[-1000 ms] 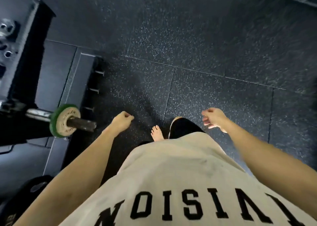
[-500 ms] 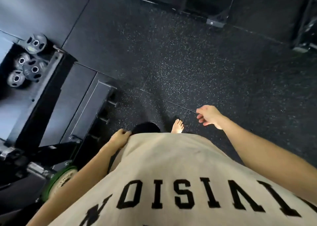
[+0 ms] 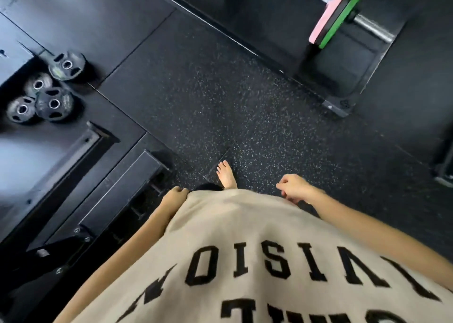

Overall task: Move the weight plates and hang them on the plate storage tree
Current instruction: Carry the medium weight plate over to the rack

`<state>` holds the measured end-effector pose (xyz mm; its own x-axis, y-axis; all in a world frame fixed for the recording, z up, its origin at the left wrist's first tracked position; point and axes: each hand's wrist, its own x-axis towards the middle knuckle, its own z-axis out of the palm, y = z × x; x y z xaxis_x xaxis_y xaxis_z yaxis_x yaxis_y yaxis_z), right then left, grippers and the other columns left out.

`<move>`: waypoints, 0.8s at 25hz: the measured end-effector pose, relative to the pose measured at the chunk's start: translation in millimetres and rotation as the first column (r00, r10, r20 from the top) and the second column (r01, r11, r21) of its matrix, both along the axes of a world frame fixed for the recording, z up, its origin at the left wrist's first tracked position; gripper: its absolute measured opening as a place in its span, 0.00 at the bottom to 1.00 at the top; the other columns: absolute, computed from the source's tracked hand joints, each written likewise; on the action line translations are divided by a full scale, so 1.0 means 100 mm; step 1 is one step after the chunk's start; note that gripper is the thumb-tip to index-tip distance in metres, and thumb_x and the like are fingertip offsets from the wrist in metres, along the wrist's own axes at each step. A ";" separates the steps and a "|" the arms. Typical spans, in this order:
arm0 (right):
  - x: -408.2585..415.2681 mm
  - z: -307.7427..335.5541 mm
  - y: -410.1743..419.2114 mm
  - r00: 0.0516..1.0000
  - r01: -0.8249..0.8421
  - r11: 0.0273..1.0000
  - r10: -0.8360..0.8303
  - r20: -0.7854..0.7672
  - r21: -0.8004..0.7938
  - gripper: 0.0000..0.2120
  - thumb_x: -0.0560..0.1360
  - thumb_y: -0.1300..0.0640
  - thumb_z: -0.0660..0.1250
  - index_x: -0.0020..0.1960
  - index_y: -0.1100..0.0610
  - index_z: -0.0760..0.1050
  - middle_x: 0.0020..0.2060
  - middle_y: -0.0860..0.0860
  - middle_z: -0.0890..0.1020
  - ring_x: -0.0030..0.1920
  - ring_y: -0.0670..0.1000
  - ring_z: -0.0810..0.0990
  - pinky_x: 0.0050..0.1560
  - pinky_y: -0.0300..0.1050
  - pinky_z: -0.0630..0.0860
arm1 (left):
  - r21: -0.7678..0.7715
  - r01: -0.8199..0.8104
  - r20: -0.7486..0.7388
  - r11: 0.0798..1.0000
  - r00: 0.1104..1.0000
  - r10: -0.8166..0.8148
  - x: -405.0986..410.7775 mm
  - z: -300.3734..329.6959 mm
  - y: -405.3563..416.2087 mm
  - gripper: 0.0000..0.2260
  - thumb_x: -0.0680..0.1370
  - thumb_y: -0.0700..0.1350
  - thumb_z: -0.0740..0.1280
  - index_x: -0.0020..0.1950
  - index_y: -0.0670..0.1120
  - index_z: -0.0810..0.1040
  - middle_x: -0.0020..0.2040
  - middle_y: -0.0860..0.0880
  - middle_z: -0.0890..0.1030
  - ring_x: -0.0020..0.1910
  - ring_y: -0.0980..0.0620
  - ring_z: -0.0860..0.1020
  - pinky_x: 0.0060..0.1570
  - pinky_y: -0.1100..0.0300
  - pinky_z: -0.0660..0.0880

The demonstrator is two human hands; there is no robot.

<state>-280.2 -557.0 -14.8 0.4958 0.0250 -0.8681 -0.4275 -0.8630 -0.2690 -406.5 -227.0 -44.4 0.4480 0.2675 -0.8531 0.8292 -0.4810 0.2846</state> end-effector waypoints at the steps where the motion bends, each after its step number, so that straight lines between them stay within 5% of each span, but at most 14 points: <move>1: 0.34 -0.01 0.14 0.998 -0.059 0.998 0.059 0.008 -0.007 0.07 0.79 0.53 0.63 0.46 0.55 0.76 0.37 0.50 0.81 0.34 0.50 0.76 0.33 0.42 0.72 | 0.008 -0.030 0.005 1.000 1.000 0.030 0.29 0.03 0.17 0.14 0.81 0.48 0.61 0.60 0.42 0.77 0.58 0.45 0.79 0.60 0.43 0.77 0.55 0.56 0.73; 6: 2.04 0.01 1.09 0.985 -0.073 0.997 0.067 0.158 0.032 0.06 0.78 0.54 0.65 0.42 0.53 0.76 0.34 0.50 0.81 0.37 0.51 0.78 0.40 0.46 0.73 | 0.068 -0.090 0.074 0.994 0.994 0.085 1.79 0.23 1.09 0.12 0.80 0.48 0.63 0.58 0.41 0.76 0.56 0.39 0.81 0.55 0.37 0.80 0.53 0.48 0.77; 9: 2.83 -0.09 1.71 0.963 -0.235 0.972 0.230 0.141 0.015 0.06 0.78 0.54 0.66 0.43 0.53 0.76 0.34 0.49 0.81 0.36 0.50 0.78 0.42 0.46 0.73 | 0.025 -0.266 0.152 0.964 0.954 0.260 2.50 0.28 1.43 0.14 0.80 0.50 0.62 0.61 0.43 0.75 0.58 0.40 0.81 0.57 0.38 0.79 0.57 0.47 0.76; 12: 3.69 -0.24 2.40 0.914 -0.395 0.919 0.394 0.100 -0.014 0.06 0.77 0.54 0.67 0.41 0.51 0.76 0.42 0.53 0.84 0.47 0.54 0.82 0.50 0.47 0.76 | 0.019 -0.309 0.124 0.951 0.944 0.304 2.96 0.29 1.60 0.13 0.81 0.49 0.62 0.62 0.43 0.74 0.59 0.43 0.80 0.57 0.41 0.78 0.55 0.53 0.74; 15: 4.57 -0.21 3.24 0.768 -0.632 0.773 0.634 0.095 -0.050 0.07 0.78 0.51 0.66 0.42 0.51 0.75 0.48 0.55 0.84 0.51 0.57 0.81 0.51 0.47 0.75 | 0.117 -0.318 0.058 0.941 0.948 0.313 3.16 0.31 1.89 0.10 0.80 0.46 0.62 0.57 0.42 0.76 0.59 0.42 0.81 0.59 0.41 0.77 0.53 0.55 0.71; 17: 5.04 -0.11 3.81 0.695 -0.715 0.699 0.715 0.075 -0.036 0.06 0.79 0.51 0.64 0.47 0.53 0.75 0.49 0.55 0.83 0.49 0.57 0.81 0.47 0.49 0.76 | 0.157 -0.453 0.056 0.877 0.891 0.450 3.28 0.36 2.18 0.11 0.80 0.46 0.63 0.57 0.42 0.77 0.59 0.42 0.81 0.59 0.42 0.78 0.54 0.56 0.71; 20: 5.60 0.02 4.76 0.602 -0.796 0.605 0.794 0.083 -0.006 0.07 0.81 0.52 0.62 0.51 0.55 0.75 0.46 0.55 0.82 0.42 0.53 0.80 0.38 0.46 0.76 | 0.186 -0.735 0.081 0.652 0.673 0.735 3.44 0.33 2.66 0.12 0.81 0.47 0.62 0.60 0.42 0.77 0.61 0.41 0.80 0.60 0.42 0.77 0.56 0.55 0.71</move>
<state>280.1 -80.7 -12.6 0.3264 0.4628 -0.8242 0.4448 -0.8446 -0.2981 -62.9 39.2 -11.5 0.0337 0.6616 -0.7491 0.9355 0.2428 0.2566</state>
